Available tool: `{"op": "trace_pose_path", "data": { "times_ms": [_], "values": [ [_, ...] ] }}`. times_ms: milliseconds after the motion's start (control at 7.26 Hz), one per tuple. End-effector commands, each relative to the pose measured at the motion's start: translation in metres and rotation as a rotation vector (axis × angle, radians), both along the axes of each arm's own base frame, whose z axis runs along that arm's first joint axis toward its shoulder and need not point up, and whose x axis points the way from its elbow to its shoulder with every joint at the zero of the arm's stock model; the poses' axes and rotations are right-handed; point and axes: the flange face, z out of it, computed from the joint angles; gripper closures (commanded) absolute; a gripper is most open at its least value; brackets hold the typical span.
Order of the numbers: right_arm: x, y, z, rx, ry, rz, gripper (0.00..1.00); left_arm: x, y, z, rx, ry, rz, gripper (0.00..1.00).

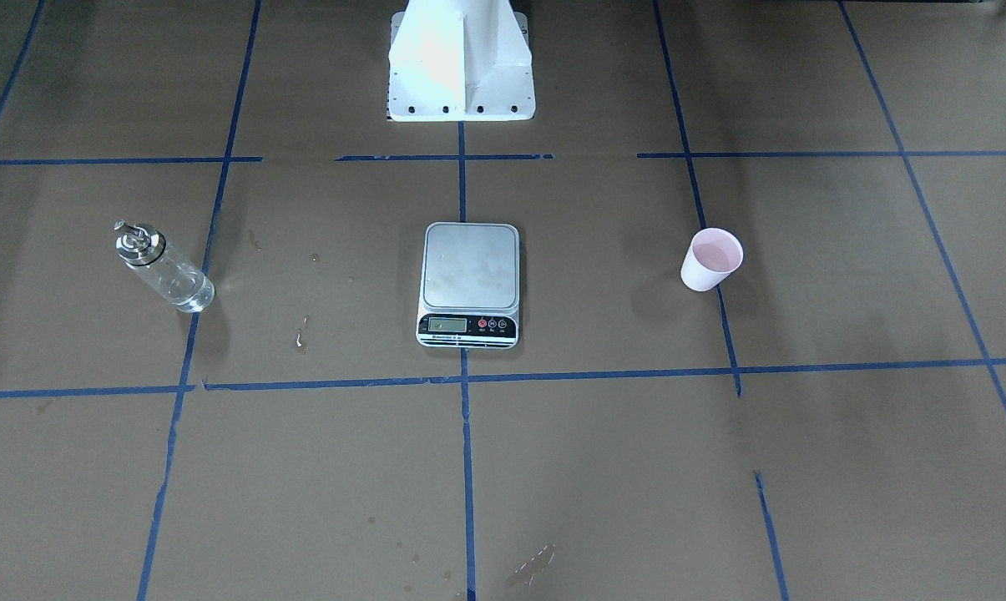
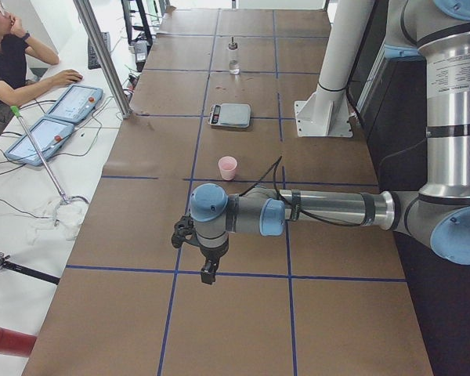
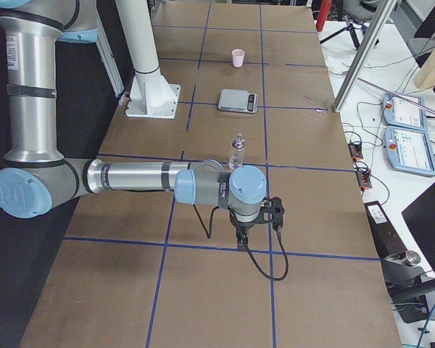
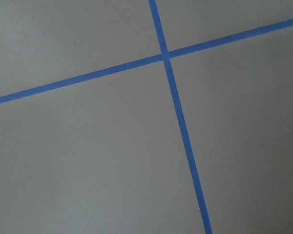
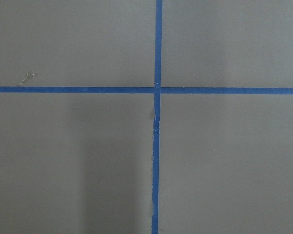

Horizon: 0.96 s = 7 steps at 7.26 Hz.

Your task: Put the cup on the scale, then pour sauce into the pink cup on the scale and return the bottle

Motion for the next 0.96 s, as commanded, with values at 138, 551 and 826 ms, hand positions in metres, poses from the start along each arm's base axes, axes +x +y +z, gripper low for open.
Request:
{"op": "trace_pose_path", "data": {
  "times_ms": [138, 551, 826],
  "values": [
    [0.000, -0.002, -0.002, 0.004, 0.000, 0.001, 0.00, -0.014, -0.003, -0.012, 0.023, 0.001, -0.032, 0.00],
    [0.000, -0.003, -0.024, 0.049, 0.001, 0.002, 0.00, -0.011, -0.032, -0.113, 0.240, 0.044, -0.026, 0.00],
    [0.001, -0.013, -0.051, 0.105, 0.002, 0.001, 0.00, -0.002, -0.044, -0.152, 0.339, 0.052, -0.007, 0.00]
  ]
}}
